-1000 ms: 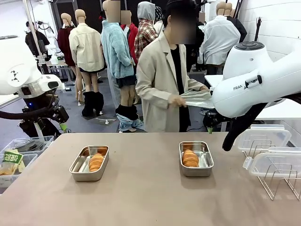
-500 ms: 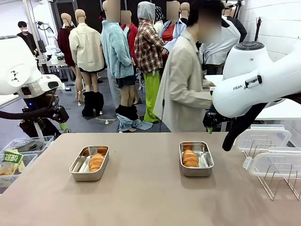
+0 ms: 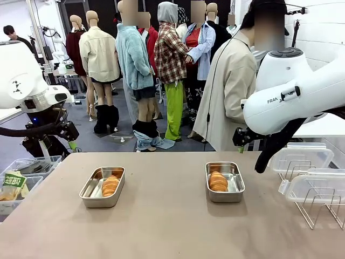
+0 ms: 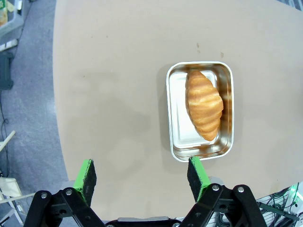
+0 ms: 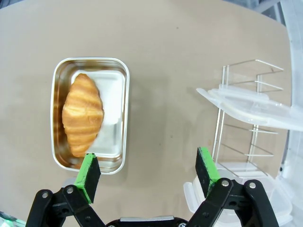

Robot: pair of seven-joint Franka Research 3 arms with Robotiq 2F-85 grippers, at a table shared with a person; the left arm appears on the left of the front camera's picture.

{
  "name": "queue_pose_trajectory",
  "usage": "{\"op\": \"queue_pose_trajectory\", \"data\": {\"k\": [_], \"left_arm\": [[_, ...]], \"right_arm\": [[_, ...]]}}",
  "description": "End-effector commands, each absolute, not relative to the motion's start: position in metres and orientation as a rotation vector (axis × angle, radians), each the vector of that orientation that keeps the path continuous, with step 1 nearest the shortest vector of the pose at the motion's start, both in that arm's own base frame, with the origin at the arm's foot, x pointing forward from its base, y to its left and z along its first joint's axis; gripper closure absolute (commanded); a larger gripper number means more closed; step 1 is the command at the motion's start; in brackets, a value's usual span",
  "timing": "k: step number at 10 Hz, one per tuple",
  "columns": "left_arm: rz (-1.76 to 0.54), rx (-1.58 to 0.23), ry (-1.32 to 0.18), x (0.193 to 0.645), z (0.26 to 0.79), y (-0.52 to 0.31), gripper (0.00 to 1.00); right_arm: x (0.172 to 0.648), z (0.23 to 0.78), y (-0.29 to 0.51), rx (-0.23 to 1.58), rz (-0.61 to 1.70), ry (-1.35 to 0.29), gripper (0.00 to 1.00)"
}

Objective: Place the bread in airtight containers.
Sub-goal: Pick up one Airtight Container lid and hand it to the human.

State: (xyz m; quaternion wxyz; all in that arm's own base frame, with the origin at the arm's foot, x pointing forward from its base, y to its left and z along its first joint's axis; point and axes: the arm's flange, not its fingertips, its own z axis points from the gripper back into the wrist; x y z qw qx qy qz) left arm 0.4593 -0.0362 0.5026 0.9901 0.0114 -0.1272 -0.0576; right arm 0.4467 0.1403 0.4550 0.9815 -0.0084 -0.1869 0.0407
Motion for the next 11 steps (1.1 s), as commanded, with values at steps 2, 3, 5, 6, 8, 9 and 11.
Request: {"op": "queue_pose_trajectory", "data": {"k": [2,3,5,6,8,9,11], "left_arm": [[-0.106,0.030,-0.256,0.4598,0.5027,-0.0348,0.00],[-0.106,0.030,-0.256,0.4598,0.5027,-0.0348,0.00],[-0.106,0.030,-0.256,0.4598,0.5027,-0.0348,0.00],[-0.106,0.030,-0.256,0.4598,0.5027,-0.0348,0.00],[-0.106,0.030,-0.256,0.4598,0.5027,-0.0348,0.00],[-0.106,0.030,-0.256,0.4598,0.5027,-0.0348,0.00],[-0.106,0.030,-0.256,0.4598,0.5027,-0.0348,0.00]], "right_arm": [[0.4488,0.4537,0.1420,-0.014,0.071,-0.388,0.00],[0.4488,0.4537,0.1420,-0.014,0.071,-0.388,0.00],[0.4488,0.4537,0.1420,-0.014,0.071,-0.388,0.00],[0.4488,0.4537,0.1420,-0.014,0.071,-0.388,0.00],[0.4488,0.4537,0.1420,-0.014,0.071,-0.388,0.00],[0.4488,0.4537,0.1420,-0.014,0.071,-0.388,0.00],[0.4488,0.4537,0.1420,-0.014,0.071,-0.388,0.00]]}}
